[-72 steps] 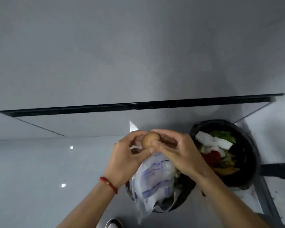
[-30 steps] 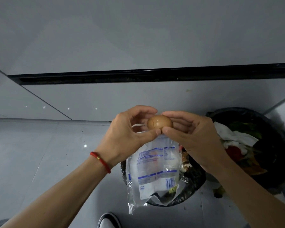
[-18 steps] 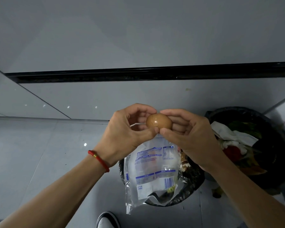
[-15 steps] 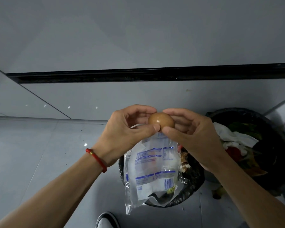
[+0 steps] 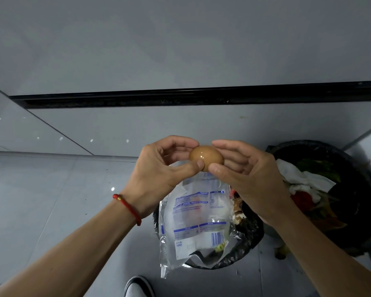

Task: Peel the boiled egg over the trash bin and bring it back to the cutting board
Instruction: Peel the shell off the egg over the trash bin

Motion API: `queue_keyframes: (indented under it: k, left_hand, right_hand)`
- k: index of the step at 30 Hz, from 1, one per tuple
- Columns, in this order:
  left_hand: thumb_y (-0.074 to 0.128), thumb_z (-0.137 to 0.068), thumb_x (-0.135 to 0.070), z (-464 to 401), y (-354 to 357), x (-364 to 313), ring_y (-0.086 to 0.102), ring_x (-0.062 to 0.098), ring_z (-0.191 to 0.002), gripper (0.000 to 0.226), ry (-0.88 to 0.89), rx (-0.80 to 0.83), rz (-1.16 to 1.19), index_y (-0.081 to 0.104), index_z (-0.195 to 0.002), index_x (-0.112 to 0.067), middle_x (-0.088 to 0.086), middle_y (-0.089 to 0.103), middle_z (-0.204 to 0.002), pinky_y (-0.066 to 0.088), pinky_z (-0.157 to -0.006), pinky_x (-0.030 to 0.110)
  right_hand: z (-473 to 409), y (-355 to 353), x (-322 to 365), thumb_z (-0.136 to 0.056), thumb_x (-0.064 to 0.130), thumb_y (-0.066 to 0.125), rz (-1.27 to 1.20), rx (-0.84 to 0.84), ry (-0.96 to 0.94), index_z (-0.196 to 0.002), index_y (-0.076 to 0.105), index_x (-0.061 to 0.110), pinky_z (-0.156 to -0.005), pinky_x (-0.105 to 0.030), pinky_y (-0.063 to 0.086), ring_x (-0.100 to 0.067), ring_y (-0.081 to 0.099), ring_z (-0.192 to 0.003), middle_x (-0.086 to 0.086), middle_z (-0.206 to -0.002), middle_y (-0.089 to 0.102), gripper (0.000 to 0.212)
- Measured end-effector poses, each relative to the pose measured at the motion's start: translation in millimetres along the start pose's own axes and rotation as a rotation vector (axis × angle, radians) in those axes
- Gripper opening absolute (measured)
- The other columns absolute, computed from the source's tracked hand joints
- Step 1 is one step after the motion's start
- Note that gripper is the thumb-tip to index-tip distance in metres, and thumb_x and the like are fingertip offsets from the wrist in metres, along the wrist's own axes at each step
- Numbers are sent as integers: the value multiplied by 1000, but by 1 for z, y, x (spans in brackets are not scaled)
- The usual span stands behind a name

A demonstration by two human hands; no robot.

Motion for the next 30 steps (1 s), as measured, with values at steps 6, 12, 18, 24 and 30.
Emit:
queue_keyframes:
  k: [6, 12, 18, 24, 30]
  left_hand:
    - [88, -74, -24, 0, 10, 0, 78, 25, -98, 45, -36, 124, 44, 75, -116, -18, 5, 80, -110, 62, -89, 39]
    - [85, -70, -17, -4, -1, 5, 76, 31, -91, 42, -39, 19, 34, 76, -110, -14, 13, 80, -102, 63, -88, 38]
    - [86, -75, -8, -5, -7, 4, 75, 17, -86, 36, -21, 1, 13, 75, -108, -16, 1, 80, -93, 59, -77, 22]
    - [89, -72, -9, -4, -6, 0, 72, 8, -86, 37, 21, 10, -31, 75, -106, -17, -3, 77, -91, 57, -72, 16]
    - [90, -71, -6, -6, -3, -5, 72, 6, -94, 43, 75, 43, -81, 74, -108, -19, -2, 77, -99, 60, -82, 24]
  right_hand:
    - [0, -2, 7, -81, 3, 86, 87, -1, -53, -120, 74, 17, -93, -28, 62, -17, 78, -109, 0, -116, 81, 43]
    - [0, -11, -2, -79, 29, 83, 150, 12, 125, -85, 69, 25, -107, -44, 55, -6, 68, -123, 11, -129, 73, 16]
    - [3, -6, -7, -75, 46, 72, 143, -9, 250, -83, 78, 15, -110, -51, 49, -4, 63, -128, 15, -136, 68, 32]
    - [5, 0, 1, -78, 44, 74, 202, -39, 222, -77, 76, 21, -115, -49, 42, -1, 58, -133, 22, -140, 64, 23]
    - [6, 3, 1, -76, 43, 75, 169, -3, 265, -81, 73, 22, -109, -41, 46, 3, 56, -132, 20, -143, 60, 21]
Point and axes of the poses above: each hand's wrist, its own z-axis away from the middle knuckle, its own y-axis out of the palm, x = y × z, the point moved 8 cm from there along -z, towards the middle knuckle
